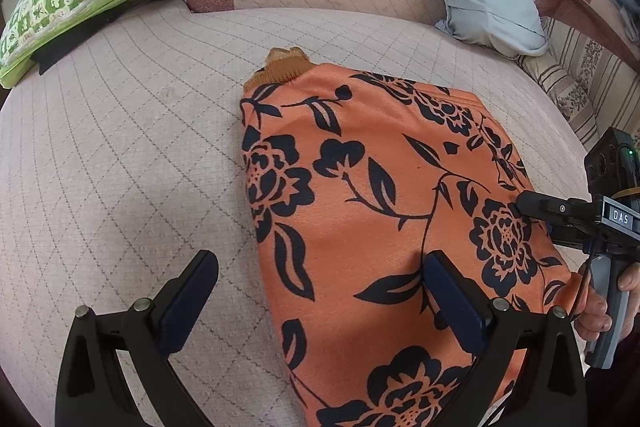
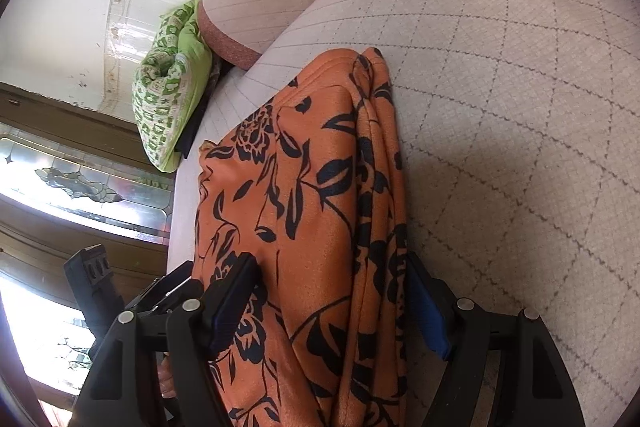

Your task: Fold small clothes

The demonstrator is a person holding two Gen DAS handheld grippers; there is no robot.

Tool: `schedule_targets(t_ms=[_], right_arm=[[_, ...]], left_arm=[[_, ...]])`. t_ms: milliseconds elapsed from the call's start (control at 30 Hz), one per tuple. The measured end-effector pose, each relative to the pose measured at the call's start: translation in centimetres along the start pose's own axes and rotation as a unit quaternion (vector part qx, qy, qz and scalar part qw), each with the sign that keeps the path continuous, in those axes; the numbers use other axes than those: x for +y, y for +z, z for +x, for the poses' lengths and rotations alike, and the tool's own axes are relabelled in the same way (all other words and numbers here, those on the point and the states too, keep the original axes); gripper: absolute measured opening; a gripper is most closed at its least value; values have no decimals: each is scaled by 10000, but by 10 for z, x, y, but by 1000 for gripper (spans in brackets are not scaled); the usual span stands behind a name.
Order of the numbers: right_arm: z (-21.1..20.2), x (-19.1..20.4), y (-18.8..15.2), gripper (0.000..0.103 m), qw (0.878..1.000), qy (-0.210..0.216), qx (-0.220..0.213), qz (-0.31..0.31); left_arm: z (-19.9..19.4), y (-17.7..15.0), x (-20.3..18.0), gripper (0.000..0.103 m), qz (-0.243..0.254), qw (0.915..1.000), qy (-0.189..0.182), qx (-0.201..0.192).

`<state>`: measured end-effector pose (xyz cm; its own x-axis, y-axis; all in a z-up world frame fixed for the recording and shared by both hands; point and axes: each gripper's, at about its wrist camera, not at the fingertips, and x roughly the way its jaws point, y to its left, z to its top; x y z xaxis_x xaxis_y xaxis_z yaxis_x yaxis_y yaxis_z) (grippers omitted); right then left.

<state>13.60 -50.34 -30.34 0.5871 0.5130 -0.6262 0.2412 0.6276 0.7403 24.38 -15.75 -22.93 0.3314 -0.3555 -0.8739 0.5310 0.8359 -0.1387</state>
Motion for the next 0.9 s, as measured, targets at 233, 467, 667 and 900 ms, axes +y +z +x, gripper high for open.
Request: schedule_targets(t_ms=[233,467,667,900], right_arm=[[8,7,0,76,9998,135,-8,-167],[14,8,1,76,9993,352,-37,-86],[17,10,1,75,9991,404,-79,-88],[21,10,0,66,9988,436,-181,104]], left_arm=[[9,3,-7,102,5,10000,-24,54],[18,6,-12,102,-54,9999,-119,114],[29,11,-20,102,-110,9996,-192,154],[37,17,-25,102,-197,9995,-187,154]])
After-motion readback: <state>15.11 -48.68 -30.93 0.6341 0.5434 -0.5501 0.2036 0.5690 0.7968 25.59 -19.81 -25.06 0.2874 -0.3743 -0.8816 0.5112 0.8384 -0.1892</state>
